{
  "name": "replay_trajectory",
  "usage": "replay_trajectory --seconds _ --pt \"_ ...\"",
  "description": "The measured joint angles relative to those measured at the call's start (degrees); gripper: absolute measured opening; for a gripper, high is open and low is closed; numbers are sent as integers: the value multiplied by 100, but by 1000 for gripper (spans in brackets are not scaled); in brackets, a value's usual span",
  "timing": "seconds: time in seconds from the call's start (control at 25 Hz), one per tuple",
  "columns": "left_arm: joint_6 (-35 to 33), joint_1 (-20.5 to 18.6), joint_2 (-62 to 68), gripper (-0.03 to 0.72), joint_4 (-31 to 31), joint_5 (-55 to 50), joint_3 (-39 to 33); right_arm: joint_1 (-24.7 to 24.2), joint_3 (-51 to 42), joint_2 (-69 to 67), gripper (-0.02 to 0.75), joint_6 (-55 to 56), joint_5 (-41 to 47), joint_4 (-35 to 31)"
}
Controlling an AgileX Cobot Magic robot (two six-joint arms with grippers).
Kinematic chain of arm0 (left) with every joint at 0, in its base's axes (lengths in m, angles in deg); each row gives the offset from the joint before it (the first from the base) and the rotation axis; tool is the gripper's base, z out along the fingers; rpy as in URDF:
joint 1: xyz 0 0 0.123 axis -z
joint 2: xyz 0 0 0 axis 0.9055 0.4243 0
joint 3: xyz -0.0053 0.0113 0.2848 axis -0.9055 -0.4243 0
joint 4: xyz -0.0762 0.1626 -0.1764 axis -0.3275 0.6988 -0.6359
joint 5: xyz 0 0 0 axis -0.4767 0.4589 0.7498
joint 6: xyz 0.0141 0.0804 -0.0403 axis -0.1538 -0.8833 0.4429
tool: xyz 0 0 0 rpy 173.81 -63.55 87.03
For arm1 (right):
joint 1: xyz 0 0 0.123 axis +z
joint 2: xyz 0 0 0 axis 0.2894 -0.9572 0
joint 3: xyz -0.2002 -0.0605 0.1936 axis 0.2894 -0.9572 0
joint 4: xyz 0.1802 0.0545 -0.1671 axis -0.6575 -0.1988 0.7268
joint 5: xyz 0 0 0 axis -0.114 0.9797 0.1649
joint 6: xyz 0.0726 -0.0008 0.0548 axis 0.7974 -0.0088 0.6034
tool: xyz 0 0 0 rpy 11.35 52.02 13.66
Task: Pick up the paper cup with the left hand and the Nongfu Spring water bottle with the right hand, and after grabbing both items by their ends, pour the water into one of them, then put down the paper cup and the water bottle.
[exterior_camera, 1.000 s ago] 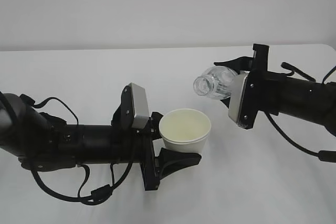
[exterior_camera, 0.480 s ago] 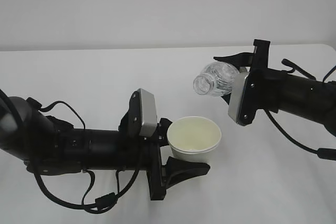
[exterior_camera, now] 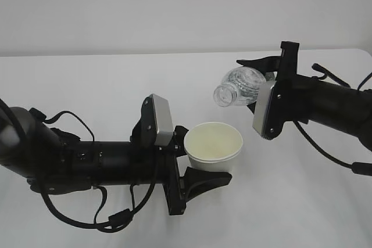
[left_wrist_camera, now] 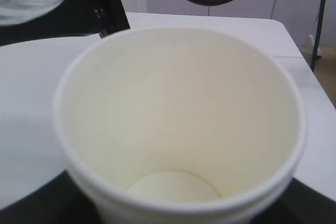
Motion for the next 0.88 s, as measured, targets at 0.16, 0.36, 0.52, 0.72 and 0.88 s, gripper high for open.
replay_trajectory --seconds 0.16,0.36,0.52,0.72,0.88 --pt "-69 0 0 482 -74 0 0 0 0 0 459 -161 -115 -29" --pt "-87 0 0 482 -185 0 0 0 0 0 459 -425 -172 -49" --pt "-96 0 0 482 -194 0 0 0 0 0 459 -539 -196 -51" --pt "-202 0 0 482 -194 0 0 0 0 0 459 -744 -196 -51" --pt "-213 0 0 482 -197 0 0 0 0 0 459 -938 -204 -61"
